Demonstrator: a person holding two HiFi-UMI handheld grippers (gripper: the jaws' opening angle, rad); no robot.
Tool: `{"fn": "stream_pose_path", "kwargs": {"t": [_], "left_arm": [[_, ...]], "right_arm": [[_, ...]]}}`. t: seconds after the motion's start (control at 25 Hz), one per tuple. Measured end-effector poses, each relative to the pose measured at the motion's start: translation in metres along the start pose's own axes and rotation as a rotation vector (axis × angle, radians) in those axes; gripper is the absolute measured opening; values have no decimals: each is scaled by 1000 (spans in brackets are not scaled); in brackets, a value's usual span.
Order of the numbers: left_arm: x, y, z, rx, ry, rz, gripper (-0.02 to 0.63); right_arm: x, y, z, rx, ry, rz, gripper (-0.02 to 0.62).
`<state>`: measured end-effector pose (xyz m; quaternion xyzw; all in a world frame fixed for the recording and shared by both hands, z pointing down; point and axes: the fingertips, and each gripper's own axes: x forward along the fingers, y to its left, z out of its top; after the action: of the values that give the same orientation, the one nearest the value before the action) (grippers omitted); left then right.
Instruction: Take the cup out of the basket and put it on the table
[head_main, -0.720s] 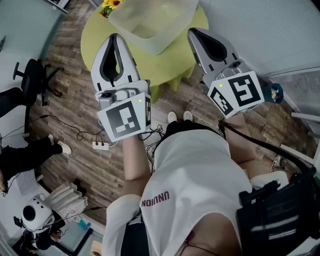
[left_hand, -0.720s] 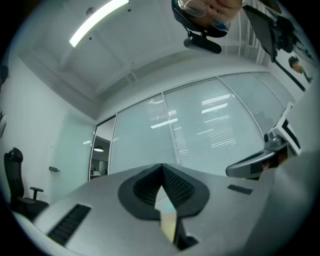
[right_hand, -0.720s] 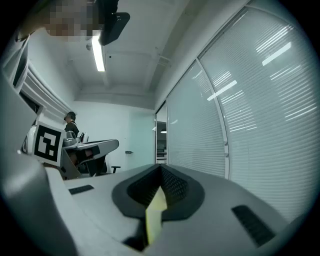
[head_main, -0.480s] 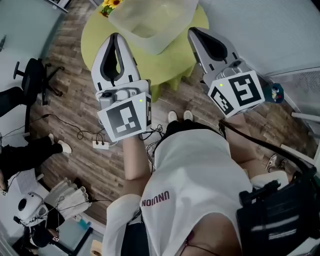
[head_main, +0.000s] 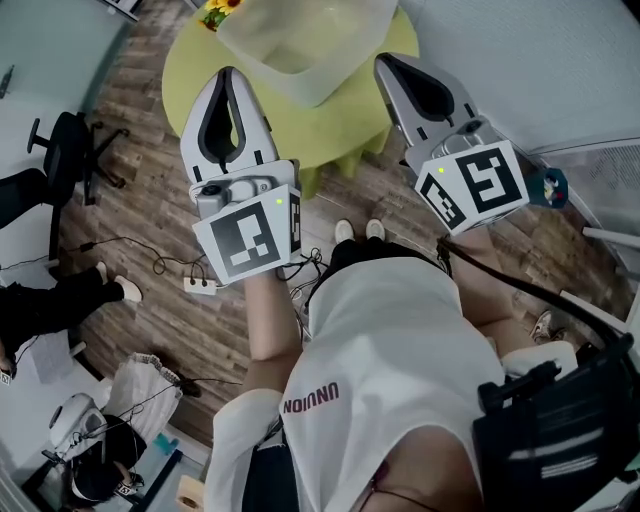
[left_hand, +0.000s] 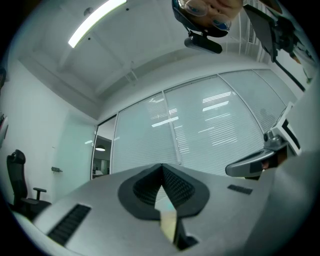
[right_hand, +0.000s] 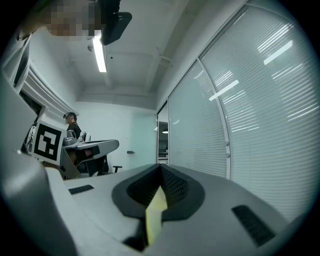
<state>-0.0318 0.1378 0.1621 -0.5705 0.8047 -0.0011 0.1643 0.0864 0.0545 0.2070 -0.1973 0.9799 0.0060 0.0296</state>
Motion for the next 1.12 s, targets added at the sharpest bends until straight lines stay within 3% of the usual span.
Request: {"fn": "stream_pose_path", "kwargs": {"t": [0.28,0.6,0.84,1.12], "left_arm": [[-5,4,5,12,15,34,13],[-12,0,4,-45,7,109,13],[-8,6,5,-43,-4,127,14],[32,39,-1,-25,-36,83,12]], "right_arm": [[1,2,8,8,-15,33,18],[-1,-9,6,29,-34,90,18],[11,-17,-1,34,-30,110,18],[69,-26,-2,34,-43,80,18]]}}
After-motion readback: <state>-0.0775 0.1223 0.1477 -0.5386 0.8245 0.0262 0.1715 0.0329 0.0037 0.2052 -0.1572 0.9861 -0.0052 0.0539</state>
